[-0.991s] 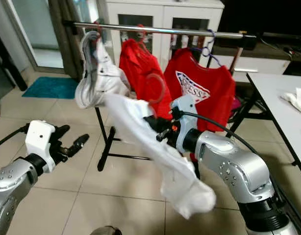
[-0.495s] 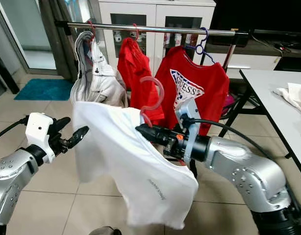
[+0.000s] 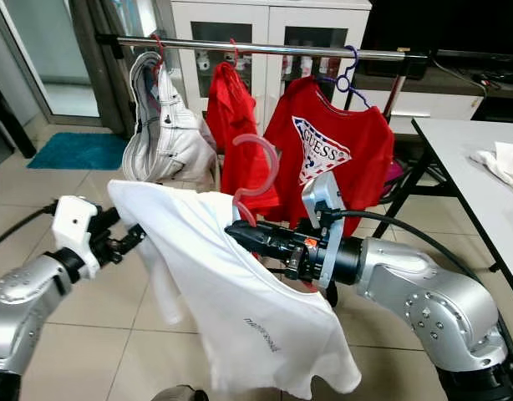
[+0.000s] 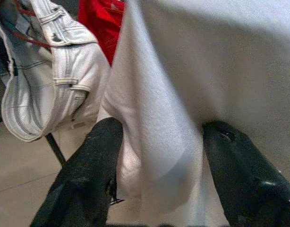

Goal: Hang hanger

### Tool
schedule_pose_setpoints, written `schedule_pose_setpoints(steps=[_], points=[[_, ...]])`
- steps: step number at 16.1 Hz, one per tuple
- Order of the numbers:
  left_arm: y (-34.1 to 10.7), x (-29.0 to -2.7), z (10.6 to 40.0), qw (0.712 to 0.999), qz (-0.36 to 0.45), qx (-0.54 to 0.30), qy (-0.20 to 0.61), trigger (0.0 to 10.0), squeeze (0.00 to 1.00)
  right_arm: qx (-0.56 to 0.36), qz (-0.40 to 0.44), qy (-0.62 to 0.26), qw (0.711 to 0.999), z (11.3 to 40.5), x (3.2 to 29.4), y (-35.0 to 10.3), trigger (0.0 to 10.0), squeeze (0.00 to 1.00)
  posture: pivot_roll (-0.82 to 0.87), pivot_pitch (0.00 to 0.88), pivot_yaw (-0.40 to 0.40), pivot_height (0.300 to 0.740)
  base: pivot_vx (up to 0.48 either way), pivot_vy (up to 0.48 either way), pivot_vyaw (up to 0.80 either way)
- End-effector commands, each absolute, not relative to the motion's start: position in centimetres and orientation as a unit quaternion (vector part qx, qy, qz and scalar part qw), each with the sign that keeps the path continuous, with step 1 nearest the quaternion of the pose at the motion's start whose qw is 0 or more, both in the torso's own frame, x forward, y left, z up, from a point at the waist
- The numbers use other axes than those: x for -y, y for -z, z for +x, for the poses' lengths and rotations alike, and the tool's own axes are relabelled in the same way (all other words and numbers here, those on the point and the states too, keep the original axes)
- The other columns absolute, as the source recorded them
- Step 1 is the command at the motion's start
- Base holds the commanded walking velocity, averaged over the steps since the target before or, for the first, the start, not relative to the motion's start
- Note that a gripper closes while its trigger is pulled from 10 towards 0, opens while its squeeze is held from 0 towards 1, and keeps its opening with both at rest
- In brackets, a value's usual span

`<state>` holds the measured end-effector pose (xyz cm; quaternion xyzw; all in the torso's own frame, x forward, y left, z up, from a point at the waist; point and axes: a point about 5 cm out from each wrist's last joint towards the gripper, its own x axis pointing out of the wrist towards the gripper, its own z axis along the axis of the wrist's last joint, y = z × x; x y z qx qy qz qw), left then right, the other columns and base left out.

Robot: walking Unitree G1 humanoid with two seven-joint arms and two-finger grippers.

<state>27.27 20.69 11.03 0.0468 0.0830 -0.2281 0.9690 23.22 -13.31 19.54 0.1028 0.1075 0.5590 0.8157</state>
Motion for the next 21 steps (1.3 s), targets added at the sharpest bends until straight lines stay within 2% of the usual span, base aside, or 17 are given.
schedule_pose_setpoints(steps=[1,11,15,17,19,21], points=[[-10.8,-20.7,27.3,0.968,0.051,-0.085,0.231,0.0,0.0,-0.092,0.099,-0.564,0.815,23.0,13.6,-20.4,10.0,0.0,-0.04,0.0,0.048,0.74,0.0,0.0,0.0],[-10.1,-21.4,27.2,0.969,0.051,-0.091,0.222,0.0,0.0,-0.096,0.097,-0.551,0.823,23.3,13.7,-20.2,10.0,0.0,-0.04,0.0,0.047,0.74,0.0,0.0,0.0],[-9.9,-22.6,27.3,0.978,0.046,-0.089,0.181,0.0,0.0,-0.096,0.095,-0.548,0.826,23.4,13.6,-20.0,10.0,0.0,-0.04,0.0,0.049,0.74,0.0,0.0,0.0],[-9.8,-23.2,27.3,0.984,0.038,-0.085,0.15,0.0,0.0,-0.093,0.092,-0.539,0.832,23.5,13.6,-19.9,10.0,0.0,-0.04,0.0,0.052,0.74,0.0,0.0,0.0],[-9.7,-24.1,27.1,0.992,0.017,-0.073,0.102,0.0,0.0,-0.089,0.086,-0.507,0.853,24.2,14.0,-19.8,10.0,0.0,-0.04,0.0,0.052,0.74,0.0,0.0,0.0],[-9.1,-24.1,26.8,0.994,0.005,-0.072,0.087,0.0,0.0,-0.079,0.084,-0.472,0.874,25.1,14.3,-19.8,10.0,0.0,-0.04,0.0,0.054,0.74,0.0,0.0,0.0]])
